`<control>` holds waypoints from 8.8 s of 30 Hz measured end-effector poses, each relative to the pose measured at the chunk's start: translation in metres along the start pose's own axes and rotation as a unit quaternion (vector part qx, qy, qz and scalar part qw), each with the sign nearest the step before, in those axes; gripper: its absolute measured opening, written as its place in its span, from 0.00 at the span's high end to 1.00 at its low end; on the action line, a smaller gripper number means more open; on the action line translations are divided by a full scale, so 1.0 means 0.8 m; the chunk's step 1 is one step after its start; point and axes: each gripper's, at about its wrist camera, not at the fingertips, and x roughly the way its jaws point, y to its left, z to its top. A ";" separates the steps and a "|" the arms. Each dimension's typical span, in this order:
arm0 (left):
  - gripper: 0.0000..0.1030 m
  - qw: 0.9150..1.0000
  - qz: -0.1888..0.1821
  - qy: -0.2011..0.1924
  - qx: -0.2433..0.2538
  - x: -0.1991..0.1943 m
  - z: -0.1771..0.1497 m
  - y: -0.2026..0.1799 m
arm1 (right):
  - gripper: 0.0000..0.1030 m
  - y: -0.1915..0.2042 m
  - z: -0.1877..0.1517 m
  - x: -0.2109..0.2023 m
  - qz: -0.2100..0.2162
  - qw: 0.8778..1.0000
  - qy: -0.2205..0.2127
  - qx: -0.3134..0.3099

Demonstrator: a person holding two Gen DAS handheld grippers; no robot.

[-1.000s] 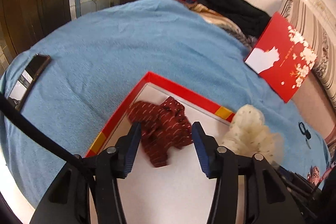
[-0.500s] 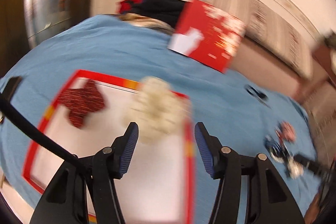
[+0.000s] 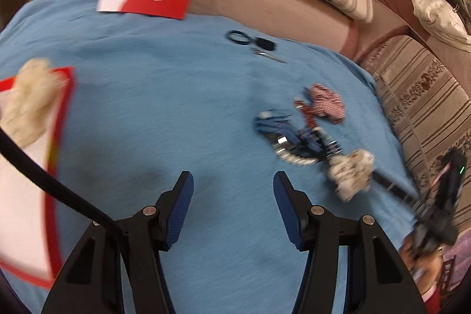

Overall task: Organize jewelry
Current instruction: 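Move both open tools back toward the remaining scrunchies on the cloth, then grasp the red-white plaid scrunchie with the left tool while the right tool grasps the white cherry-print scrunchie, then carry both scrunchies into the white tray and open both tools, then move both open tools toward the watch and bracelets on the cloth, then grasp the blue striped watch with the left tool while the right tool grasps the black bracelet, then carry the watch and black bracelet into the white tray and open both tools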

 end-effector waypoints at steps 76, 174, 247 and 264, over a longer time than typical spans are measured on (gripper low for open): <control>0.91 0.946 0.280 -0.127 -0.101 -0.186 -0.043 0.254 | 0.90 0.394 -0.066 0.018 0.096 0.968 0.018 -0.232; 0.42 0.991 0.101 -0.046 -0.075 -0.076 -0.059 0.133 | 0.87 0.164 -0.133 0.001 0.174 0.970 0.144 -0.087; 0.61 0.982 0.064 -0.109 -0.142 -0.221 -0.037 0.271 | 0.91 0.232 -0.034 0.051 0.040 0.988 0.068 -0.133; 0.61 0.952 0.212 -0.073 -0.208 -0.183 -0.058 0.390 | 0.90 0.499 -0.075 0.106 0.105 0.952 0.100 -0.269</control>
